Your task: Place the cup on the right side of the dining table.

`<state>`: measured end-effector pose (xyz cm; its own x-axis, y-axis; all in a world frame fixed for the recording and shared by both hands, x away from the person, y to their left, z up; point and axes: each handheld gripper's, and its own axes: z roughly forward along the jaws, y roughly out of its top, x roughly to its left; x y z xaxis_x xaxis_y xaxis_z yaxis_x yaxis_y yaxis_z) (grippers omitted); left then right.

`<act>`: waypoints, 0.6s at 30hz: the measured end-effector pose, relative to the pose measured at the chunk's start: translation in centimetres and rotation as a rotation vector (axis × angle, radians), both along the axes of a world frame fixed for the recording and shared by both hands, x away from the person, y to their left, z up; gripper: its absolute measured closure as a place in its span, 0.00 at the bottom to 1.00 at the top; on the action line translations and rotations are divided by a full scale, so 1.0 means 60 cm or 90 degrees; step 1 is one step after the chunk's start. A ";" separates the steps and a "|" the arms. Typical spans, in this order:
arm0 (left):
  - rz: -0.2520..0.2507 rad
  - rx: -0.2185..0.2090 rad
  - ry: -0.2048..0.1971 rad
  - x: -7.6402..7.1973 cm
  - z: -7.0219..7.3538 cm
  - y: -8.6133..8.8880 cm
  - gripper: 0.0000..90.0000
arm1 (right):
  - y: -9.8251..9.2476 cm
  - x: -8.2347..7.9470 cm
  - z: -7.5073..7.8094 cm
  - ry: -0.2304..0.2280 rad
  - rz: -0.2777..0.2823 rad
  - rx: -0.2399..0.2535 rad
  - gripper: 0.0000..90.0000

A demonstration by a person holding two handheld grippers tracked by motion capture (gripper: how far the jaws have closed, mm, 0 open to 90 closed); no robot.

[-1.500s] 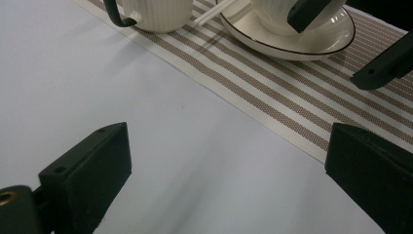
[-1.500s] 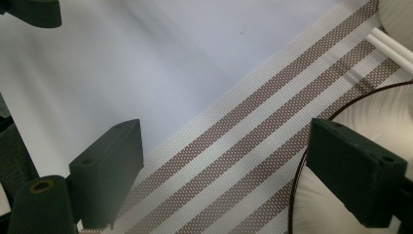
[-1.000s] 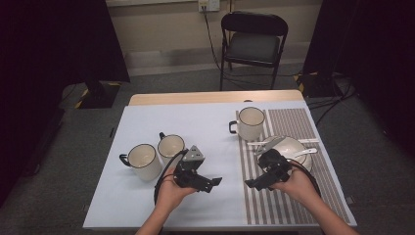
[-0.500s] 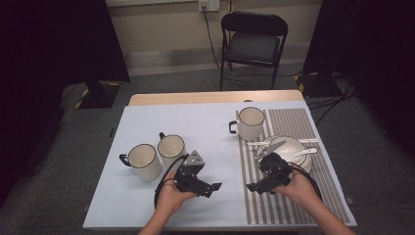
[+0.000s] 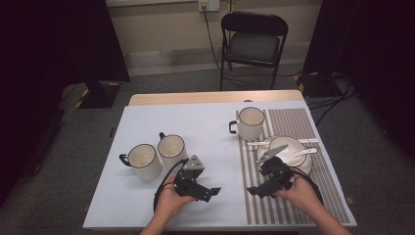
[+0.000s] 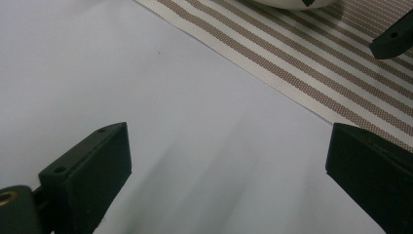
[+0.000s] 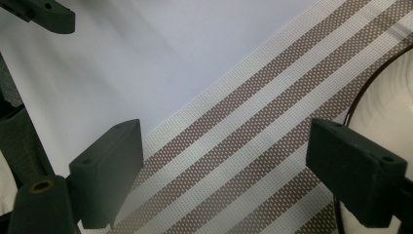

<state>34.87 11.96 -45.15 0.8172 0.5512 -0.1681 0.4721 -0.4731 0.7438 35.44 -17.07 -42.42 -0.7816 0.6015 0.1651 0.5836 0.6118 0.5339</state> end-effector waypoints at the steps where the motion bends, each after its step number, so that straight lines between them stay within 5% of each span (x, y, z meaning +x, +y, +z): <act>1: -0.001 0.000 -0.001 0.000 -0.001 0.000 0.03 | 0.000 -0.001 -0.002 0.000 -0.001 0.003 0.14; 18: -0.004 0.004 0.001 -0.006 -0.005 0.018 0.03 | -0.003 -0.015 -0.013 0.002 0.007 0.001 0.14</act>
<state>34.53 13.04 -45.46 0.8204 0.5473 -0.1654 0.4701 -0.4811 0.7399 34.54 -17.24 -43.21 -0.7880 0.5923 0.1680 0.5780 0.6176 0.5335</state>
